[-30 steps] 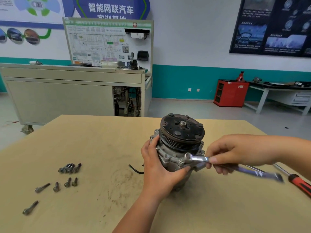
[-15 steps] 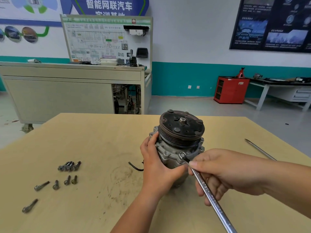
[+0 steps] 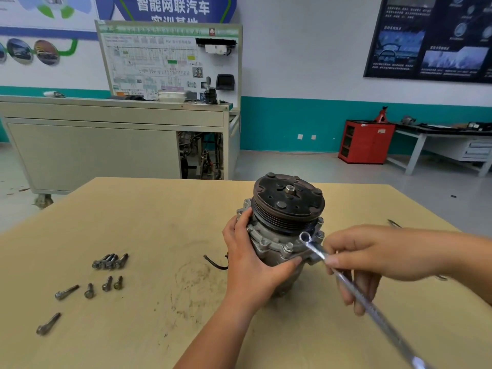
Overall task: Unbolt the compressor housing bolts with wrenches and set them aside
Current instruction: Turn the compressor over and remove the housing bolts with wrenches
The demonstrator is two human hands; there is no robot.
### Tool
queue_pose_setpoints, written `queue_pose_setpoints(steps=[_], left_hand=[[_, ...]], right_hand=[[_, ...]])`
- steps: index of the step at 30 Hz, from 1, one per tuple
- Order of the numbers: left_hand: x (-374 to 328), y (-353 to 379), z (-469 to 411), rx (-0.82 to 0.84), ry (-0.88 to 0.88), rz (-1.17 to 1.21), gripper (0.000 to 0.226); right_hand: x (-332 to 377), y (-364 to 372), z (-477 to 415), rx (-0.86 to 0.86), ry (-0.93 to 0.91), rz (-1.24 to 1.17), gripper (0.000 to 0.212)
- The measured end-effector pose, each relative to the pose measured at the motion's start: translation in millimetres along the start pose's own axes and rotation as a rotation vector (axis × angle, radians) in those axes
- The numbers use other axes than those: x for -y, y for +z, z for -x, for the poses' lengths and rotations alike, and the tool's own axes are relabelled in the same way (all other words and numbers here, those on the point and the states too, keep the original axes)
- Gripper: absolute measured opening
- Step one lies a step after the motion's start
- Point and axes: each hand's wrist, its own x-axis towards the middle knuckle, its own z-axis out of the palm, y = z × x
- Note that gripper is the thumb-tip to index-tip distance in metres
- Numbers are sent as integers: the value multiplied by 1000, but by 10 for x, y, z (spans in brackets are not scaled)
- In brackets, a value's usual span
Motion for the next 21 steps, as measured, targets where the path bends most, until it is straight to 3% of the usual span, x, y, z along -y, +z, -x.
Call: queue_pose_setpoints(steps=[3, 6, 11, 13, 16, 19, 21], left_hand=[[15, -1, 16, 1, -2, 0, 102], [23, 0, 21, 2, -3, 1, 103], [23, 4, 19, -4, 0, 18, 101], [20, 5, 18, 1, -4, 11, 101], [1, -1, 12, -1, -3, -4, 98], [-15, -7, 10, 3, -5, 11, 96], [-28, -9, 10, 7, -11, 23, 96]], right_hand=[[13, 293, -28, 33, -30, -250, 29], [75, 415, -65, -34, -38, -393, 24], [98, 422, -135, -71, -20, -406, 27], [100, 321, -108, -41, 3, -286, 27], [149, 22, -54, -64, 34, 107, 26], [113, -220, -92, -343, -35, 632, 20], [67, -233, -107, -452, -97, 717, 16]])
